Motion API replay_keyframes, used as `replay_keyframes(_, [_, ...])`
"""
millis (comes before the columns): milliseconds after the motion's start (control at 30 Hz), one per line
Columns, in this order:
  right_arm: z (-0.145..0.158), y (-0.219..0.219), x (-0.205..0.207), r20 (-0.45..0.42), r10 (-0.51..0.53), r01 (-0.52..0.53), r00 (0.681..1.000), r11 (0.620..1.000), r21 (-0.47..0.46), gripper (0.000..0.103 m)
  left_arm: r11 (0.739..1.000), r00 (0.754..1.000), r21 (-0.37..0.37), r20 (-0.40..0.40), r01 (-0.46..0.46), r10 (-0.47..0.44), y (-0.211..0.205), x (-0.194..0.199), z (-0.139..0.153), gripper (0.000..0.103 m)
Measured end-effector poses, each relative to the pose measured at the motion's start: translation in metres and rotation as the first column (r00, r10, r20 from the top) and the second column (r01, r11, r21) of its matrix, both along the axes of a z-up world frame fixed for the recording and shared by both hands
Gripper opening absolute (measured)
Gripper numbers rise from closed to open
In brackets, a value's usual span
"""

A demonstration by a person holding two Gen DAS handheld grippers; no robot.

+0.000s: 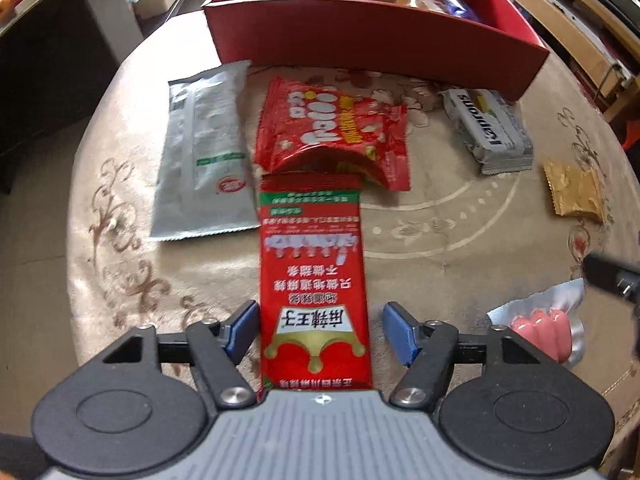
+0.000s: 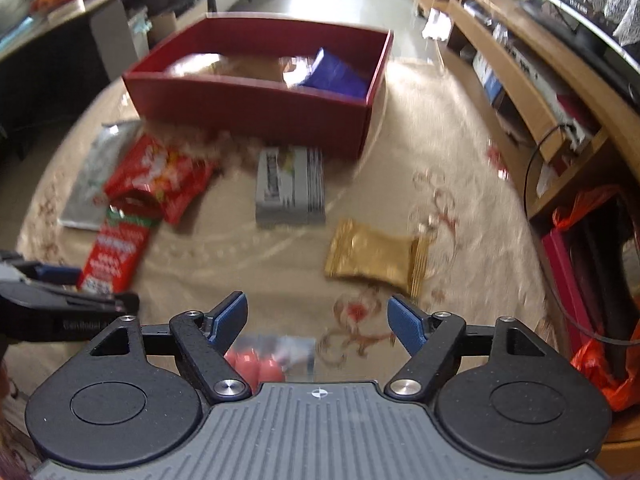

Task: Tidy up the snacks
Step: 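Move the left tool toward the red candy stick bag while the right tool withdraws, then grasp the red candy stick bag with the left tool while the right tool grasps the sausage pack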

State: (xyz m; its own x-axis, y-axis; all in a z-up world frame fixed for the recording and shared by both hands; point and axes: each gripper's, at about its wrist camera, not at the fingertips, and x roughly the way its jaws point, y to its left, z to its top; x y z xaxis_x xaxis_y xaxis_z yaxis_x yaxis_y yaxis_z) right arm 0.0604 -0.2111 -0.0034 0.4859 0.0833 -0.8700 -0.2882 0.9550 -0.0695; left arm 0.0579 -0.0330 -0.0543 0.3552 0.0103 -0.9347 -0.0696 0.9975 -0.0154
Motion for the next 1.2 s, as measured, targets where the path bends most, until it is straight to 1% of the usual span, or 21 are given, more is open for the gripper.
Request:
replay_keyframes(33, [-0.004,0.000,-0.002,-0.017,-0.005,0.005,1.000,1.000,0.005,0.083,1.000,1.000,0.003,0.006,0.007,-0.007,-0.001,0.000,0.000,0.063])
replay_keyframes(100, [-0.012,0.001,-0.007,-0.050,-0.005,0.005,0.999,1.000,0.007,0.085,1.000,1.000,0.008,0.019,0.018,-0.018,-0.001,-0.001,0.000,0.059])
replay_keyframes(133, [-0.017,0.002,-0.009,-0.062,-0.005,0.005,0.998,1.000,0.002,0.085,1.000,0.999,0.011,0.026,0.024,-0.025,-0.001,-0.002,0.002,0.054])
replay_keyframes(167, [-0.023,0.004,-0.010,-0.081,-0.011,0.010,0.997,1.000,-0.007,0.085,1.000,0.999,0.003,0.030,0.031,-0.031,0.000,-0.003,0.003,0.051])
replay_keyframes(267, [-0.036,0.009,-0.015,-0.126,-0.018,0.016,0.992,1.000,-0.014,0.085,0.999,0.999,-0.018,0.030,0.041,-0.041,0.007,-0.003,0.001,0.049])
replay_keyframes(300, [-0.036,0.011,-0.019,-0.121,-0.022,0.021,0.992,1.000,-0.008,0.086,0.999,0.999,-0.025,0.031,0.042,-0.041,0.009,-0.003,0.002,0.049])
replay_keyframes(367, [-0.038,0.013,-0.027,-0.141,-0.023,0.027,0.990,0.999,0.023,0.086,0.999,0.999,-0.037,0.027,0.037,-0.036,0.012,-0.004,0.002,0.049])
replay_keyframes(433, [-0.044,0.018,-0.039,-0.183,-0.017,0.028,0.983,0.998,0.056,0.086,0.998,0.999,-0.052,0.023,0.034,-0.033,0.016,-0.004,0.003,0.049])
replay_keyframes(467, [-0.049,0.022,-0.045,-0.216,-0.003,0.019,0.976,0.997,0.076,0.086,0.998,0.999,-0.060,0.020,0.032,-0.031,0.017,-0.004,0.003,0.049])
replay_keyframes(500, [-0.053,0.025,-0.051,-0.242,0.017,0.007,0.970,0.995,0.097,0.088,0.997,0.999,-0.068,0.017,0.028,-0.027,0.020,-0.003,0.003,0.049])
replay_keyframes(567, [-0.052,0.034,-0.062,-0.249,0.073,-0.042,0.966,0.991,0.128,0.086,0.997,1.000,-0.079,0.015,0.026,-0.025,0.021,-0.004,0.004,0.049])
replay_keyframes(633, [-0.047,0.034,-0.065,-0.277,0.114,-0.054,0.954,0.975,0.214,0.086,0.996,1.000,-0.088,0.014,0.026,-0.024,0.024,-0.003,0.003,0.049])
replay_keyframes(733, [-0.037,0.032,-0.062,-0.258,0.148,-0.072,0.955,0.956,0.283,0.086,0.994,1.000,-0.106,0.011,0.024,-0.023,0.027,-0.003,0.003,0.050])
replay_keyframes(767, [-0.035,0.031,-0.058,-0.260,0.143,-0.066,0.955,0.957,0.283,0.086,0.993,1.000,-0.114,0.011,0.022,-0.021,0.029,-0.002,0.003,0.050])
replay_keyframes(900, [-0.043,0.029,-0.056,-0.291,0.101,-0.045,0.951,0.981,0.191,0.086,0.992,1.000,-0.121,0.014,0.028,-0.026,0.030,-0.003,0.003,0.050])
replay_keyframes(967, [-0.051,0.028,-0.051,-0.320,0.108,-0.045,0.941,0.980,0.196,0.086,0.992,1.000,-0.125,0.015,0.029,-0.027,0.030,-0.003,0.003,0.050])
replay_keyframes(1000, [-0.054,0.030,-0.049,-0.327,0.112,-0.047,0.938,0.979,0.200,0.089,0.991,1.000,-0.132,0.012,0.024,-0.022,0.031,-0.002,0.003,0.050])
replay_keyframes(1033, [-0.054,0.033,-0.047,-0.327,0.115,-0.049,0.938,0.978,0.204,0.089,0.990,1.000,-0.143,0.010,0.017,-0.016,0.033,-0.002,0.003,0.050])
replay_keyframes(1100, [-0.054,0.036,-0.036,-0.307,0.125,-0.048,0.943,0.968,0.246,0.088,0.988,1.000,-0.157,0.007,0.005,-0.004,0.035,-0.002,0.004,0.050])
replay_keyframes(1133, [-0.052,0.036,-0.029,-0.299,0.126,-0.037,0.946,0.958,0.286,0.084,0.987,1.000,-0.163,0.007,0.000,0.001,0.036,-0.002,0.004,0.050])
replay_keyframes(1200, [-0.047,0.032,-0.014,-0.280,0.111,-0.001,0.954,0.931,0.365,0.083,0.986,1.000,-0.169,0.008,-0.005,0.007,0.037,-0.003,0.004,0.050])
